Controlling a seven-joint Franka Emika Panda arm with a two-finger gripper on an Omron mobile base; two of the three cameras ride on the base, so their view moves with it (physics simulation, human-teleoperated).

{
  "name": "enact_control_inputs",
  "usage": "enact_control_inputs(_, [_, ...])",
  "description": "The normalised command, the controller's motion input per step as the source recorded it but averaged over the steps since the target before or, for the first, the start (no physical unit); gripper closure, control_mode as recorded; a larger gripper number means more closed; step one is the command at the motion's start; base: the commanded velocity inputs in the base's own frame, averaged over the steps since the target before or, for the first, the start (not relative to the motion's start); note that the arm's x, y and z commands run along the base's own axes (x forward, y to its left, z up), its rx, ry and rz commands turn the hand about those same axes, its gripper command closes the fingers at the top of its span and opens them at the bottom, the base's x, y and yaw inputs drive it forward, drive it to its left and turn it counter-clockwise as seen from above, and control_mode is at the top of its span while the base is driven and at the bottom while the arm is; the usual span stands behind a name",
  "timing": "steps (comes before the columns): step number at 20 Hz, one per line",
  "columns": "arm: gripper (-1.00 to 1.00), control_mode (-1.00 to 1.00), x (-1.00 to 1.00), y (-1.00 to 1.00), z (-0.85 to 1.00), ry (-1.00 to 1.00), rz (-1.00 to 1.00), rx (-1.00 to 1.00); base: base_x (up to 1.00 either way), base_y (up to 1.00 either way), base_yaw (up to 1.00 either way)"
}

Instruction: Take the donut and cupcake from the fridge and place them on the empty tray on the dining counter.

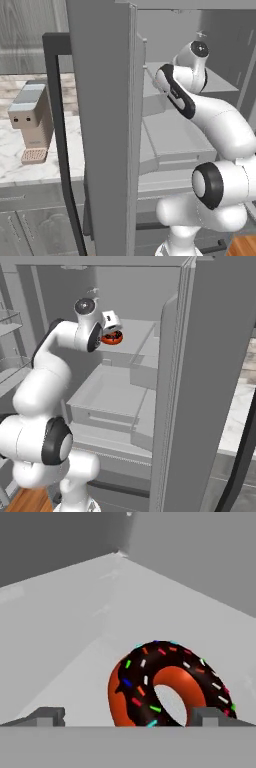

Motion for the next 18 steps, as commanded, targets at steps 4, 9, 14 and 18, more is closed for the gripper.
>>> enact_control_inputs(4, [-1.0, -1.0, 0.58, 0.0, -0.17, 0.0, 0.0, 0.0, 0.0, 0.0, 0.0])
enact_control_inputs(9, [-1.0, -1.0, 0.55, 0.0, -0.08, 0.0, 0.0, 0.0, 0.0, 0.0, 0.0])
enact_control_inputs(14, [-1.0, -1.0, 0.4, 0.0, -0.09, 0.02, 0.0, 0.0, 0.0, 0.0, 0.0])
enact_control_inputs(18, [-1.0, -1.0, 0.02, -0.02, -0.27, 0.04, 0.0, 0.0, 0.0, 0.0, 0.0])
